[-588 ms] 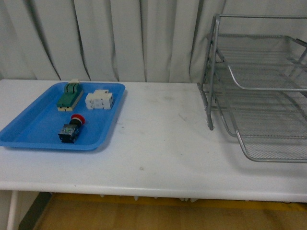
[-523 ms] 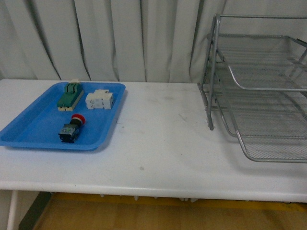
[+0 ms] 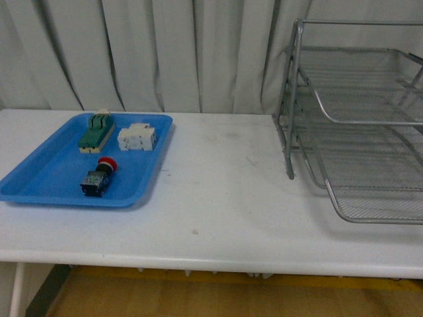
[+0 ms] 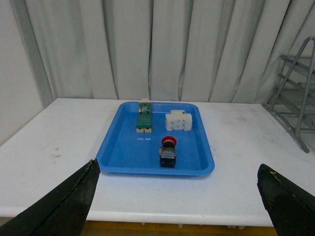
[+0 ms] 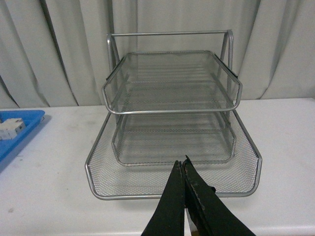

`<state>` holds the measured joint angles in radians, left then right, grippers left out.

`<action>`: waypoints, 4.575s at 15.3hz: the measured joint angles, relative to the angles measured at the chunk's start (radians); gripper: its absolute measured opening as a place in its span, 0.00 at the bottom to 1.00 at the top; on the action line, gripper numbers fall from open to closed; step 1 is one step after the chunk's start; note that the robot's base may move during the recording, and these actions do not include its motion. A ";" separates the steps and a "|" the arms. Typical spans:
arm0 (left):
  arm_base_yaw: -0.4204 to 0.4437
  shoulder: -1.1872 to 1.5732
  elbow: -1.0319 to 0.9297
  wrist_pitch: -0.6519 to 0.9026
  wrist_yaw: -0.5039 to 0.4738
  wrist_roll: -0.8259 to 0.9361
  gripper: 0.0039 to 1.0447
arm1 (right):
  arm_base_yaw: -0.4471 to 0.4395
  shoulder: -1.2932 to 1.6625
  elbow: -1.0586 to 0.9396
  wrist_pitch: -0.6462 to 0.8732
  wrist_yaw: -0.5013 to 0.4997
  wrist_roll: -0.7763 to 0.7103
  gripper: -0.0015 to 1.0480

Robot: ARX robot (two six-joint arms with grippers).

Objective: Place button on rack with both arms

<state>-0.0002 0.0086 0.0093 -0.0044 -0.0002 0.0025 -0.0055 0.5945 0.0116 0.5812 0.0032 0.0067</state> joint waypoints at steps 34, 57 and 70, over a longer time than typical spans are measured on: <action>0.050 1.445 0.586 0.283 0.041 0.058 0.94 | 0.000 -0.591 0.000 -0.585 -0.003 -0.004 0.94; 0.044 1.669 0.901 0.129 0.153 0.043 0.34 | 0.000 -0.591 0.000 -0.585 -0.003 -0.004 0.94; 0.109 0.815 0.449 -0.256 0.056 0.080 0.33 | 0.000 -0.591 0.000 -0.585 -0.004 -0.004 0.94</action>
<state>0.1089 0.8234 0.4580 -0.2604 0.0559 0.0826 -0.0055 0.0036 0.0116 -0.0040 -0.0006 0.0029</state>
